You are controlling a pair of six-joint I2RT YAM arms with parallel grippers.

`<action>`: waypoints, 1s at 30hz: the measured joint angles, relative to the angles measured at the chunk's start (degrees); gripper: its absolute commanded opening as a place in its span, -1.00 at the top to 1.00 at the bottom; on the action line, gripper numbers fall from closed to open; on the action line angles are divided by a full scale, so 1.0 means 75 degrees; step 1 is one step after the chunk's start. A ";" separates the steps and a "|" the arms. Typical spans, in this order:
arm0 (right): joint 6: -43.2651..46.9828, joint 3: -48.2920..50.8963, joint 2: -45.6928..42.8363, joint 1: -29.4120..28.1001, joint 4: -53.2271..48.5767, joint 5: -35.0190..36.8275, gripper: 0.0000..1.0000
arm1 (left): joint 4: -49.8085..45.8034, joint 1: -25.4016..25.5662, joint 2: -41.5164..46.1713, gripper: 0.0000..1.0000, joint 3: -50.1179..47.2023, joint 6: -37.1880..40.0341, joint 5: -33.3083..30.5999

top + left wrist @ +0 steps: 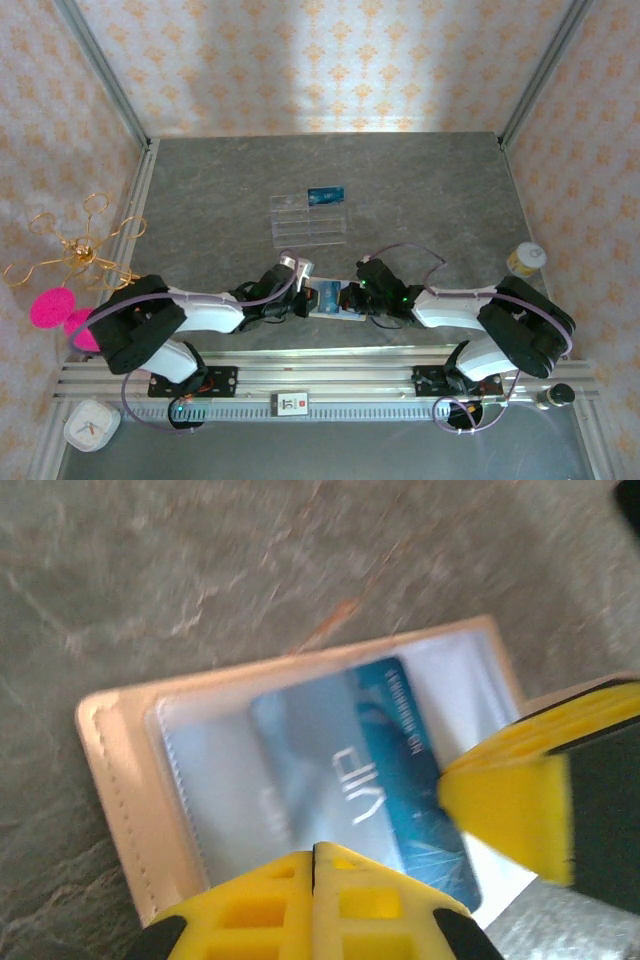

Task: Take the credit cards out of the card holder

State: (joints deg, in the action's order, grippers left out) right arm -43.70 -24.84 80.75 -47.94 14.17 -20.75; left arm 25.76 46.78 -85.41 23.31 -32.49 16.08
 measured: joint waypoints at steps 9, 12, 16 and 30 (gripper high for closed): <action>0.0055 0.0041 0.0012 0.0000 0.0047 -0.0003 1.00 | 0.0178 0.0000 -0.0117 1.00 0.0012 -0.0032 0.0003; 0.0055 0.0041 0.0050 0.0000 0.0082 -0.0003 1.00 | 0.0146 0.0000 -0.0064 1.00 0.0012 -0.0032 0.0003; 0.0055 0.0041 0.0055 0.0000 0.0111 -0.0003 1.00 | 0.0093 0.0017 0.0125 1.00 0.0015 -0.0029 0.0000; 0.0064 0.0070 0.0055 0.0015 0.0396 -0.0052 0.45 | 0.0466 0.0064 -0.0341 1.00 0.0015 -0.0026 0.0006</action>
State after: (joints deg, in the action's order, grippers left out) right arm -43.22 -24.32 81.17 -47.83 17.15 -21.15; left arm 29.26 47.27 -87.96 23.42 -32.69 16.12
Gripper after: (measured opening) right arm 0.262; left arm 0.048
